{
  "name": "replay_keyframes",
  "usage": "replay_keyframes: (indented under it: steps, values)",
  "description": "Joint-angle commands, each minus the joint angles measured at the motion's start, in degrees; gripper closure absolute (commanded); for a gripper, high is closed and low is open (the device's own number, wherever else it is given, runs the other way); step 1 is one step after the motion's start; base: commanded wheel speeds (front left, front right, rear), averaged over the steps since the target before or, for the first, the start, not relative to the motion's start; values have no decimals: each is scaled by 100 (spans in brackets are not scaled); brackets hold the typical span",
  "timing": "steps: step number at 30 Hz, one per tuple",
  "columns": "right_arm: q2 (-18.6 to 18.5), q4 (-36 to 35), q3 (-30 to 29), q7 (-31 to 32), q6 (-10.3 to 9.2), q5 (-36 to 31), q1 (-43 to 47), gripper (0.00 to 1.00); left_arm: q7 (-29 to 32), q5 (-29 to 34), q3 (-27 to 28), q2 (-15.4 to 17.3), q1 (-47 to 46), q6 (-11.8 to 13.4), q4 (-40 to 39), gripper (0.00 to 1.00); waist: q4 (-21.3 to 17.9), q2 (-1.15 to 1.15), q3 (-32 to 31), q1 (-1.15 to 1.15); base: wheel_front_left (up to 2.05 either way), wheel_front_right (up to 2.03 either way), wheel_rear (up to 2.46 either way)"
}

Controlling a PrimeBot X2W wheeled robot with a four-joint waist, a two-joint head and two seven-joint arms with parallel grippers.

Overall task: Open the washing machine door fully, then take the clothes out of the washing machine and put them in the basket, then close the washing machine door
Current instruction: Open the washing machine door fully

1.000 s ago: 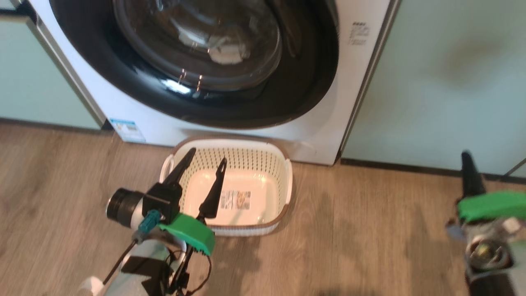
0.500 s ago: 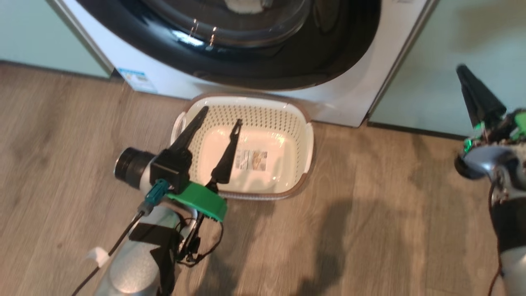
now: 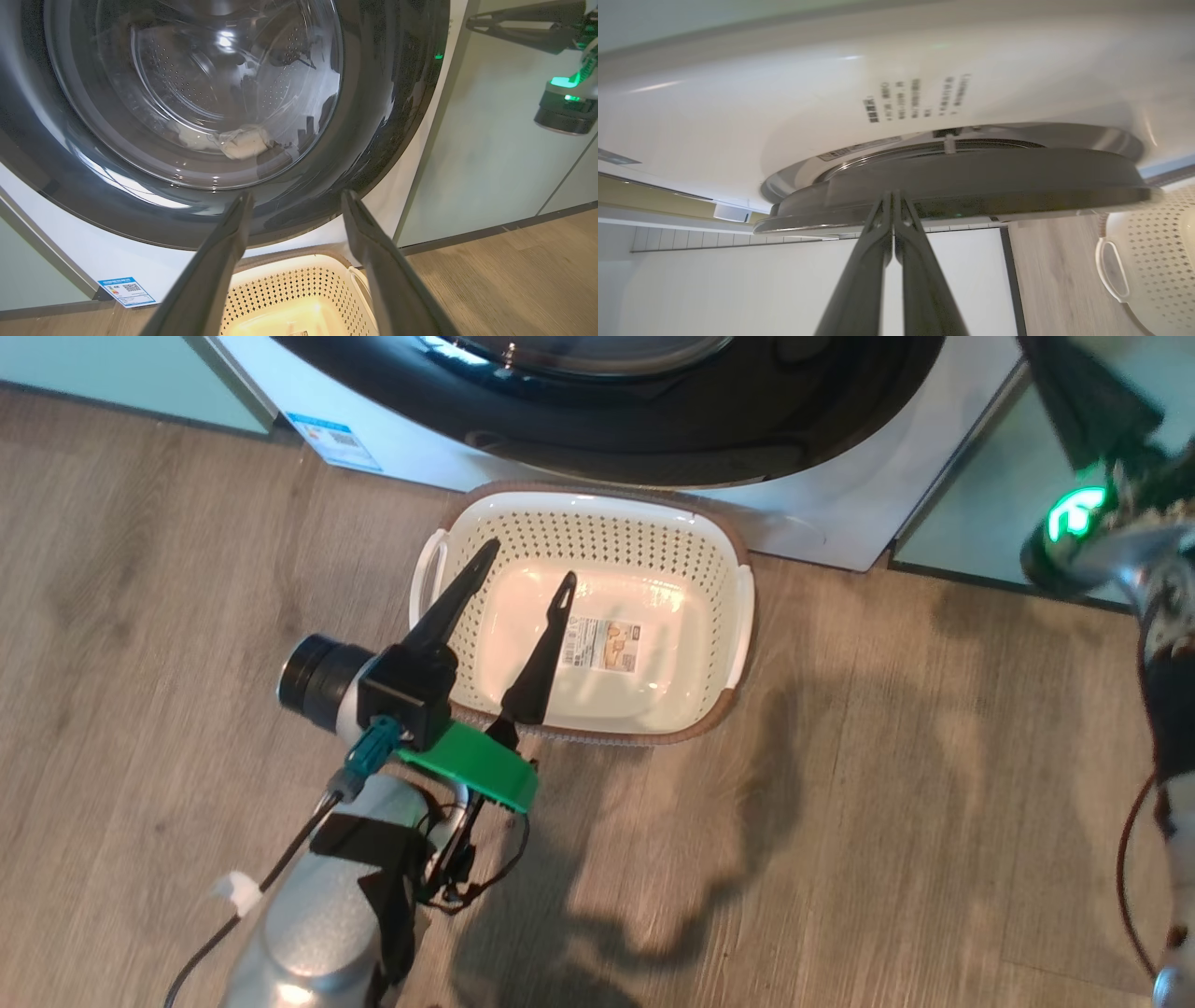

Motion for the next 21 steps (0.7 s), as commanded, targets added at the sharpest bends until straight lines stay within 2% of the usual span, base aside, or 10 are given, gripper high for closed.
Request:
replay_keyframes:
  steps: [1, 21]
  values:
    - [39, -187, 91, 34, -15, 37, -260, 100, -36, 49, 133, 70, -220, -3, -208, 0, 27, 0, 35, 0, 0, 0, 0]
    - [77, 183, 530, -240, -15, -41, -1434, 100, -36, -16, -79, 11, -372, 17, -217, 0, 295, 0, 238, 0, 0, 0, 0]
